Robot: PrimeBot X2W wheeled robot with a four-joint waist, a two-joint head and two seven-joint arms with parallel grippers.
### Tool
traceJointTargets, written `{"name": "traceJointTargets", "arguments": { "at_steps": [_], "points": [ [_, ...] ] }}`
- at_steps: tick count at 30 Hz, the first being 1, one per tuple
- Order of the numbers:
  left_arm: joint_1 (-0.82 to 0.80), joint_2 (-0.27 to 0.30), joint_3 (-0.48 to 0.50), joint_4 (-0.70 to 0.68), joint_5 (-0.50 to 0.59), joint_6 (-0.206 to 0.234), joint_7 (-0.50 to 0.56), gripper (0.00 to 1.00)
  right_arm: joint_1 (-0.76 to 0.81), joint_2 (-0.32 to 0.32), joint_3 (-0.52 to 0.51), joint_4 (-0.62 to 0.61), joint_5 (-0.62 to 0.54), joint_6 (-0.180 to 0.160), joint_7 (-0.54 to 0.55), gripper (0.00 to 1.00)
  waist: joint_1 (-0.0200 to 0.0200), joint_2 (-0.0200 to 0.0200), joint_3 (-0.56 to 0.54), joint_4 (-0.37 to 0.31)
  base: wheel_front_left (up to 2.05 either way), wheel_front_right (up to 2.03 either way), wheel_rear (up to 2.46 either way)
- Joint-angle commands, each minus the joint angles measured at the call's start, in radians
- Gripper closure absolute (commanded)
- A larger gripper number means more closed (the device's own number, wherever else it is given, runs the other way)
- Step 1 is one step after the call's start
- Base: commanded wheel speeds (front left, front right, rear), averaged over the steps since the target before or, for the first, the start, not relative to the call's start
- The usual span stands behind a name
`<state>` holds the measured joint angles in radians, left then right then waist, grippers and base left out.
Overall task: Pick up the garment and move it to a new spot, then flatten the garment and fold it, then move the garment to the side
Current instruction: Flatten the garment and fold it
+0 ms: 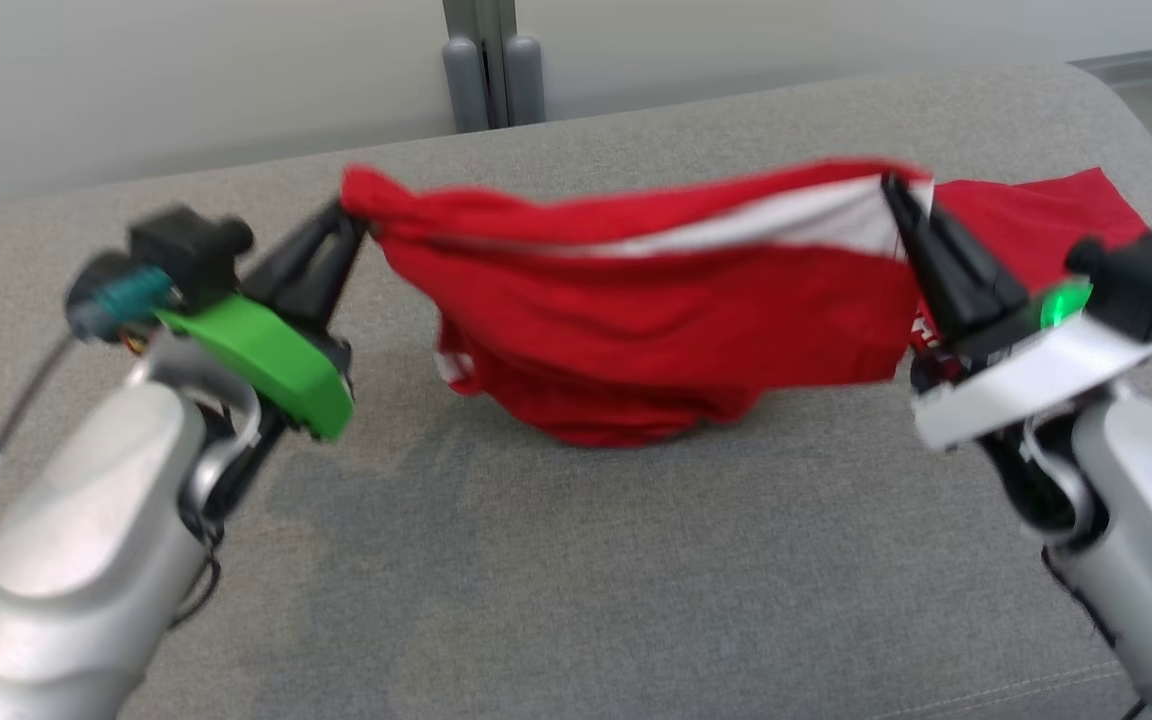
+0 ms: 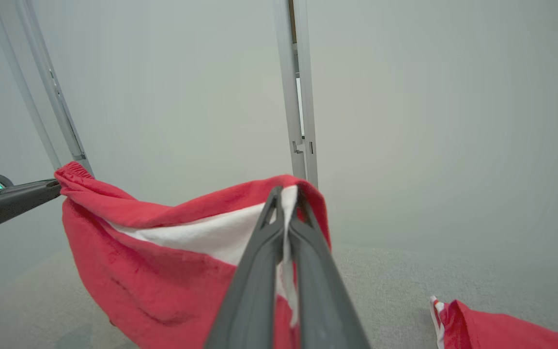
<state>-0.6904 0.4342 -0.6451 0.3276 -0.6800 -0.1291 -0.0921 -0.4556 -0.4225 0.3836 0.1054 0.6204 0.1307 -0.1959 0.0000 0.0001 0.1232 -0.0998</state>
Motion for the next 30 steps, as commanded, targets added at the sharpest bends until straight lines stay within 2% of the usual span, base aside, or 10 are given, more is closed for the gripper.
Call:
{"name": "traceJointTargets", "arguments": {
  "at_steps": [1,6,9,19,24,30],
  "points": [
    [-0.038,0.01,0.022,-0.025,-0.022,0.006,0.021,1.0,-0.047,-0.048,-0.005,-0.02,0.02,0.0,0.02,1.0,0.0,-0.0001,-0.02,0.008,0.0,0.0,0.0],
    [-0.117,0.025,0.085,-0.115,-0.074,0.05,0.094,1.0,-0.202,-0.059,-0.018,-0.056,0.057,0.0,0.089,1.0,0.0,-0.0001,-0.047,0.016,0.0,0.0,0.0],
    [-0.136,0.021,0.123,-0.165,-0.101,0.099,0.118,1.0,-0.264,-0.053,-0.023,-0.06,0.062,0.0,0.14,1.0,0.0,-0.0001,-0.059,0.026,0.0,0.0,0.0],
    [-0.051,0.029,0.166,-0.317,-0.182,0.187,0.186,1.0,-0.213,-0.013,-0.083,-0.12,0.024,0.0,0.232,1.0,0.0,-0.0001,-0.032,0.069,0.0,0.0,0.0],
    [-0.084,0.055,0.173,-0.351,-0.176,0.207,0.227,1.0,-0.249,-0.002,-0.103,-0.139,0.012,0.0,0.285,1.0,0.0,-0.0001,0.045,0.078,0.0,0.0,0.0],
    [-0.218,0.045,0.182,-0.262,-0.2,0.191,0.292,1.0,-0.412,0.006,-0.076,-0.077,0.01,0.0,0.334,1.0,0.0,-0.0001,0.207,0.085,0.0,0.0,0.0]
  ]
}}
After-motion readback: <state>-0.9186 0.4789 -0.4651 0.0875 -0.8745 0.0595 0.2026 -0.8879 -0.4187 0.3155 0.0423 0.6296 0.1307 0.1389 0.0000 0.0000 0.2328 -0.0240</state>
